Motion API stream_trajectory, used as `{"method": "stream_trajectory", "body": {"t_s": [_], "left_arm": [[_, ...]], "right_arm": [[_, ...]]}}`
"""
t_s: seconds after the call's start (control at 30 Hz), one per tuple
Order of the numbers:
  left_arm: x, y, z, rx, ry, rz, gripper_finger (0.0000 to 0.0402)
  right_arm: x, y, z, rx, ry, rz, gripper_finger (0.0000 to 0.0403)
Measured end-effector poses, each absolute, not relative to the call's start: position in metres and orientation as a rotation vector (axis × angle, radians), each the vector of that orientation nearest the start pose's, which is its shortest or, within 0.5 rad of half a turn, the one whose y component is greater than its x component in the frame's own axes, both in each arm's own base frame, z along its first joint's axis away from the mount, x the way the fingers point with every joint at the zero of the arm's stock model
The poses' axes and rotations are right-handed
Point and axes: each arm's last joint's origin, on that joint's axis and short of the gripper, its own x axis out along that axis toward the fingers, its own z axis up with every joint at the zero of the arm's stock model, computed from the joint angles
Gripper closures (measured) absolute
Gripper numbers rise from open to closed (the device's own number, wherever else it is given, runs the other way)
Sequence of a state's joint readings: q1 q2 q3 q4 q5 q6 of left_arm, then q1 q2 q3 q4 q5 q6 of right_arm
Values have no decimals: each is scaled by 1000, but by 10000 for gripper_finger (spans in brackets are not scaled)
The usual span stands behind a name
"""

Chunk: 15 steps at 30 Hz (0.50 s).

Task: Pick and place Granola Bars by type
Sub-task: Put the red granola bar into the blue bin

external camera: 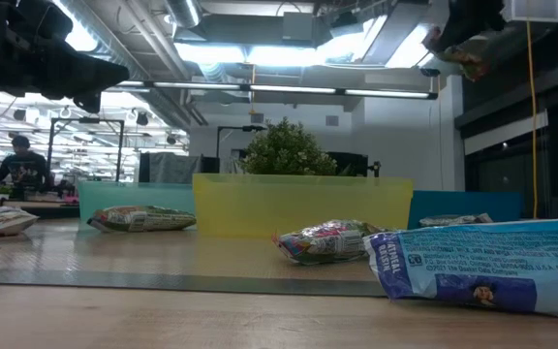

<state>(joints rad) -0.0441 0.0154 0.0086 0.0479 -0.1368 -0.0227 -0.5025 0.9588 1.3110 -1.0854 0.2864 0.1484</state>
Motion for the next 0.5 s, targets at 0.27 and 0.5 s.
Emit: {"method": "stream_trajectory", "body": {"t_s": [0.27, 0.5], "left_arm": [[98, 0, 170, -26, -43, 92, 393], [98, 0, 170, -26, -42, 92, 393]], "right_arm": [[150, -106, 372, 233, 849, -850, 366], [174, -137, 345, 287, 996, -895, 366]]}}
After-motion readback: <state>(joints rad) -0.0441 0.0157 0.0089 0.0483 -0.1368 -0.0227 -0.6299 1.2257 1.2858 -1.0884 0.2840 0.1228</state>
